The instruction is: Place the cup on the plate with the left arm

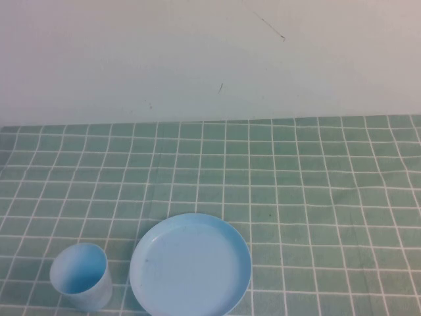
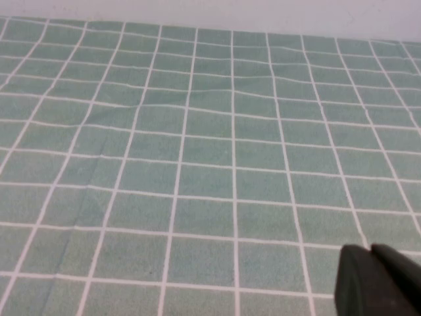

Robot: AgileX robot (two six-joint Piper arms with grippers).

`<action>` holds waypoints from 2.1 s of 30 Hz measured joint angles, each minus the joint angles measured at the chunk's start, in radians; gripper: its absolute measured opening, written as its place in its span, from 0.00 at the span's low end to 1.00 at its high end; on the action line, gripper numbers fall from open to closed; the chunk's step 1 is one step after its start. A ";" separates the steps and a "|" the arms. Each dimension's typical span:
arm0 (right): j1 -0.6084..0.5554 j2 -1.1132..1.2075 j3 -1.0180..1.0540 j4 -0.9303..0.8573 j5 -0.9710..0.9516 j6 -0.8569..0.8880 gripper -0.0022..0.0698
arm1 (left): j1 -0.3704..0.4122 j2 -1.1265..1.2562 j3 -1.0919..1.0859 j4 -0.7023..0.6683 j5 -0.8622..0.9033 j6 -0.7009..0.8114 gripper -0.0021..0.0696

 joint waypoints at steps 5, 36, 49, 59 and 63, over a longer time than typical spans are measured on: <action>0.000 0.000 0.000 0.000 0.000 0.000 0.03 | 0.000 0.000 0.000 0.000 0.000 0.002 0.03; 0.000 0.000 0.000 -0.005 0.000 0.000 0.03 | 0.000 0.000 0.000 -0.012 0.000 0.068 0.03; 0.000 0.000 0.000 -0.005 0.000 0.000 0.03 | 0.000 0.000 0.002 -0.025 -0.019 0.073 0.03; 0.000 0.000 0.000 -0.005 0.000 0.000 0.03 | 0.000 0.000 0.010 -0.153 -0.528 0.073 0.03; 0.000 0.000 0.000 -0.005 0.000 0.000 0.03 | 0.000 0.000 0.010 -0.190 -0.813 0.034 0.03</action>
